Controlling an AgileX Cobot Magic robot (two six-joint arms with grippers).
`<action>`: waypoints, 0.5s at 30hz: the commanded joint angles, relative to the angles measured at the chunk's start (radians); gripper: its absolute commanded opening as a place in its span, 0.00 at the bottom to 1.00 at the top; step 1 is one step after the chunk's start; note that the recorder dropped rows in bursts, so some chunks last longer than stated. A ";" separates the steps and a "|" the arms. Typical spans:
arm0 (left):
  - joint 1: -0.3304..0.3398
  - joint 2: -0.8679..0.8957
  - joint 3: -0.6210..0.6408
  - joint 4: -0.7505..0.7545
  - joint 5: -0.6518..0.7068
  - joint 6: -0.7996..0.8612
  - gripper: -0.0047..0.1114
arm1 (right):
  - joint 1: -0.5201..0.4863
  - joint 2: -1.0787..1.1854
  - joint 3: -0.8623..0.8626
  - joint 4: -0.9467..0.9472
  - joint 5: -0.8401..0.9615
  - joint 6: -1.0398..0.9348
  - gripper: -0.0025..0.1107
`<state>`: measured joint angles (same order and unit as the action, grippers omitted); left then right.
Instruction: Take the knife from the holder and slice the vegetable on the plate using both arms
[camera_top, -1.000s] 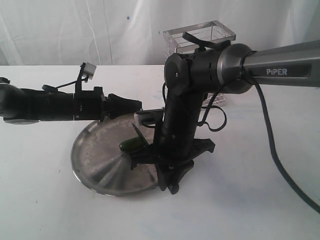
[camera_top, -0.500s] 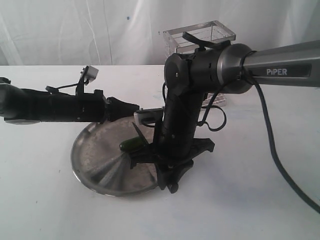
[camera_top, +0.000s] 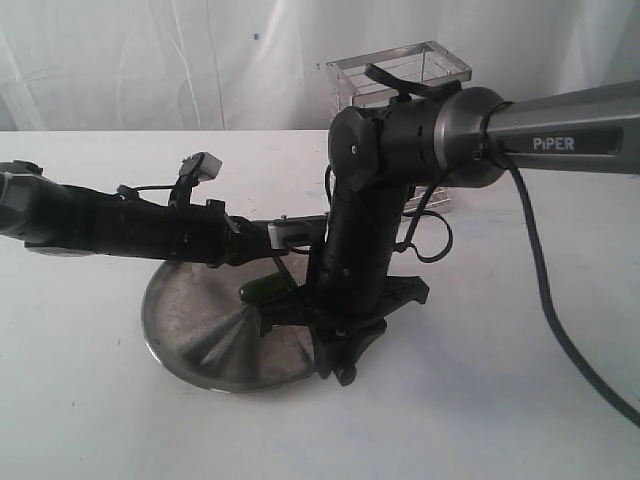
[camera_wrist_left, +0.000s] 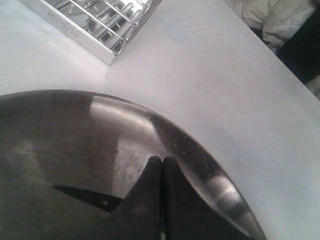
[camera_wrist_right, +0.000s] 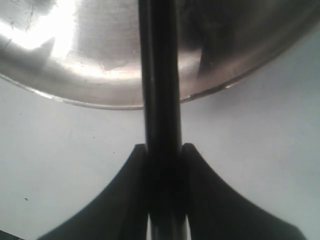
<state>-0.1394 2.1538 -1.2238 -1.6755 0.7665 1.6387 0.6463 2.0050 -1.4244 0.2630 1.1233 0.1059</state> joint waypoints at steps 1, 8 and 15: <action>-0.003 -0.001 0.007 0.003 0.008 0.010 0.04 | 0.001 -0.007 -0.001 -0.010 -0.001 0.003 0.02; -0.003 -0.001 0.007 0.026 -0.033 -0.026 0.04 | 0.001 -0.007 0.007 -0.006 -0.003 0.003 0.02; -0.003 -0.001 0.007 0.057 -0.071 -0.057 0.04 | 0.001 -0.007 0.007 -0.003 -0.008 0.003 0.02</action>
<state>-0.1394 2.1538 -1.2238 -1.6430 0.7171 1.5930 0.6463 2.0050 -1.4225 0.2614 1.1212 0.1059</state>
